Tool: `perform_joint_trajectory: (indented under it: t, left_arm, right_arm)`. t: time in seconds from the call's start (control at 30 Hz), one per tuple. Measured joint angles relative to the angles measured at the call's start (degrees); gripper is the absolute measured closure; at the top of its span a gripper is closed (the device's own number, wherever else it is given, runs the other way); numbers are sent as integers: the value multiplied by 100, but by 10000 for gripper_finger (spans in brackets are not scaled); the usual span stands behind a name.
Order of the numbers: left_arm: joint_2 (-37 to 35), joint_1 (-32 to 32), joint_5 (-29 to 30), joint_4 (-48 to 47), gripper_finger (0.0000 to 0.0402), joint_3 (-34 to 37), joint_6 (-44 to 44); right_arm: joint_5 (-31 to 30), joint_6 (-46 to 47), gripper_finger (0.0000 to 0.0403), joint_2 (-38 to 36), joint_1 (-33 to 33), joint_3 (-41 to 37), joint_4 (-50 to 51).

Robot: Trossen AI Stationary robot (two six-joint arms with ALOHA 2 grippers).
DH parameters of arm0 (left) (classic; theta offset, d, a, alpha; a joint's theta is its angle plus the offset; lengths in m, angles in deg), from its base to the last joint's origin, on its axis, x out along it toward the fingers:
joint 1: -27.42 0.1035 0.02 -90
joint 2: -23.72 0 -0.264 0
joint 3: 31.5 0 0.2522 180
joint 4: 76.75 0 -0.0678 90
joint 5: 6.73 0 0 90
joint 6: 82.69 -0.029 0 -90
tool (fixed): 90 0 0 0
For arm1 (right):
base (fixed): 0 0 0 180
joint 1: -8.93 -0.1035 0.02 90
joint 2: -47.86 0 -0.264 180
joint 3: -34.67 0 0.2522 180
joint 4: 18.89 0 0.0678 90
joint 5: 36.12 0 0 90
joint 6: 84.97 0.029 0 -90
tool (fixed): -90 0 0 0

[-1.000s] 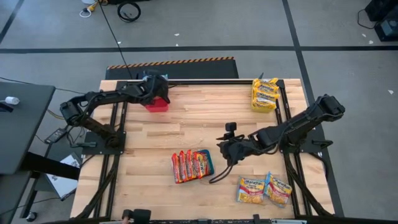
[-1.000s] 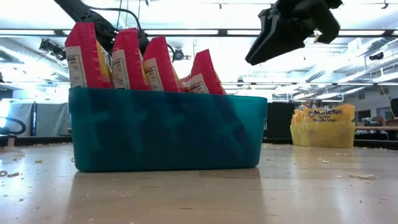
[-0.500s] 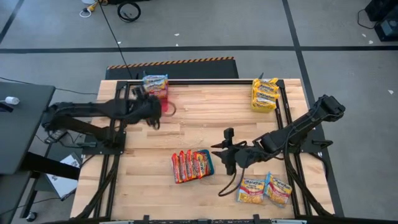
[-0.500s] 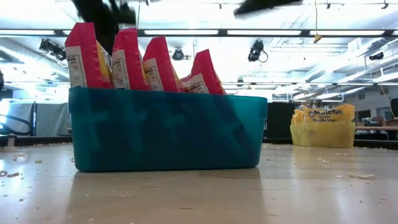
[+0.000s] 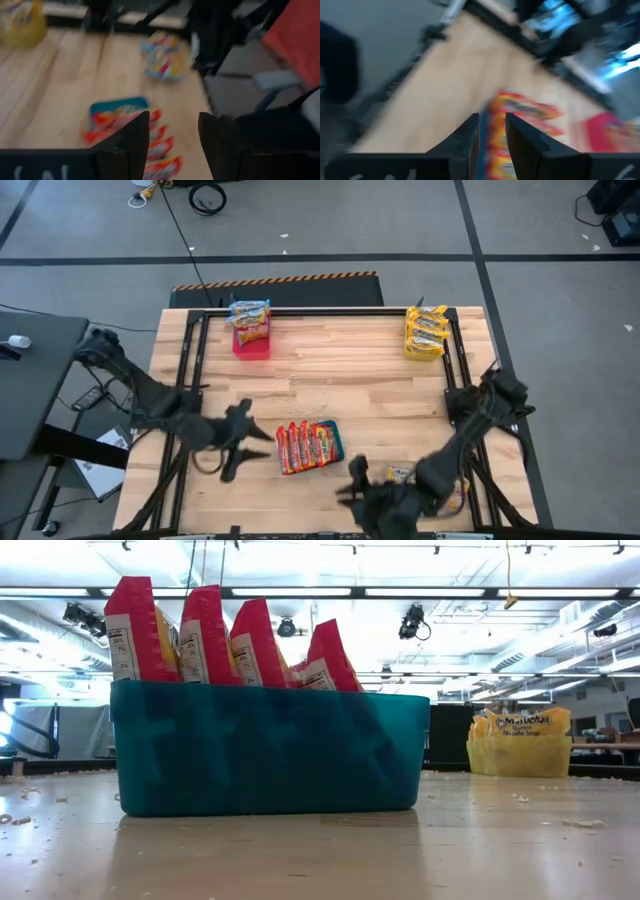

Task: Sort Maruchan noodles
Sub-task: Put the left blue noodle pack into the red bin

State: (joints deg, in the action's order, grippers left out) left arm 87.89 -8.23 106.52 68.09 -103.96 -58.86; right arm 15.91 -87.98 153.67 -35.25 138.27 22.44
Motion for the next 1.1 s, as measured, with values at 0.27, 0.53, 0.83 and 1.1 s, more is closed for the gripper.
perform_joint_trajectory:
  t: [0.27,0.53,0.83,1.1]
  left_arm:
    - [552,-1033,1420,1011,230,0,-5]
    - [1289,-1053,1467,1627,230,5,185]
    - [1909,-780,1429,2516,208,2,-191]
    - [2121,-462,1407,2686,159,2,-205]
  right_arm:
    - [1327,1979,305,631,-640,970,1576]
    - [1487,3436,305,840,-1359,720,2678]
    - [2234,4983,305,986,-1760,-273,2886]
    - [2025,5730,294,982,-1609,-995,3126]
